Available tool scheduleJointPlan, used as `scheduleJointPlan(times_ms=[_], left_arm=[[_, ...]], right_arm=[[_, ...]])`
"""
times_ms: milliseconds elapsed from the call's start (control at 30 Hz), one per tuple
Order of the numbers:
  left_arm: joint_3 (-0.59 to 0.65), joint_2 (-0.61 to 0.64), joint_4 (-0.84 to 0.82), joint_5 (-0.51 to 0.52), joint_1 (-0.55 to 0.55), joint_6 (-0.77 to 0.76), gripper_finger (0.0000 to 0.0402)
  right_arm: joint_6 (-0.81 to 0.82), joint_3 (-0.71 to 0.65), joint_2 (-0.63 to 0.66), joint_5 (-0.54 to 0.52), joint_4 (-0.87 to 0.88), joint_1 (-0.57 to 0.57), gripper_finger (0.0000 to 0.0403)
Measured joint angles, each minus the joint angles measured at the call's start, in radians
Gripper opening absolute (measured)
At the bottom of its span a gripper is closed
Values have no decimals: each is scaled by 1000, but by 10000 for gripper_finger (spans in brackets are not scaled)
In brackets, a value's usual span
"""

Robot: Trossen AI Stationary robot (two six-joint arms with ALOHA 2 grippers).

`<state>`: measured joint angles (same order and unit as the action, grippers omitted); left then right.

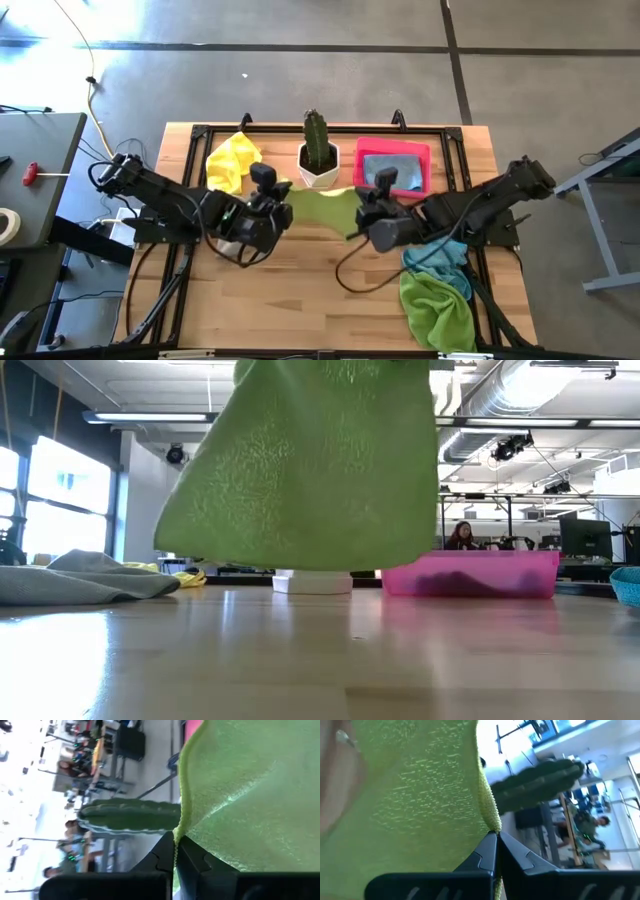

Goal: Fold microfiber towels
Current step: Fold the yellow green towel

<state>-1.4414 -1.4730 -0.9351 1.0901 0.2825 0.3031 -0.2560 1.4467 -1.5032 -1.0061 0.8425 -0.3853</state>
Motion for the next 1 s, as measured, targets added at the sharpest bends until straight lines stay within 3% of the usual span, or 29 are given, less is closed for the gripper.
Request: scheduleJointPlan(times_ms=[100, 200, 433, 667, 800, 1000], left_arm=[[0, 0, -1, -6, -4, 29, 1], [0, -4, -2, -83, 18, -47, 1], [44, -50, 22, -407, 91, -395, 1], [153, -244, 162, -578, 182, -588, 1], [134, -362, 291, -651, 237, -585, 1], [46, -467, 359, -885, 262, -548, 0]], right_arm=[[-13, 0, 0, -13, 5, 13, 0], [41, 0, 0, 27, 16, -8, 0], [506, -70, -15, 502, 85, -78, 0], [716, -262, -87, 711, -99, -180, 0], [729, -286, -135, 839, -201, -219, 0], [722, -277, -175, 942, -252, -228, 0]])
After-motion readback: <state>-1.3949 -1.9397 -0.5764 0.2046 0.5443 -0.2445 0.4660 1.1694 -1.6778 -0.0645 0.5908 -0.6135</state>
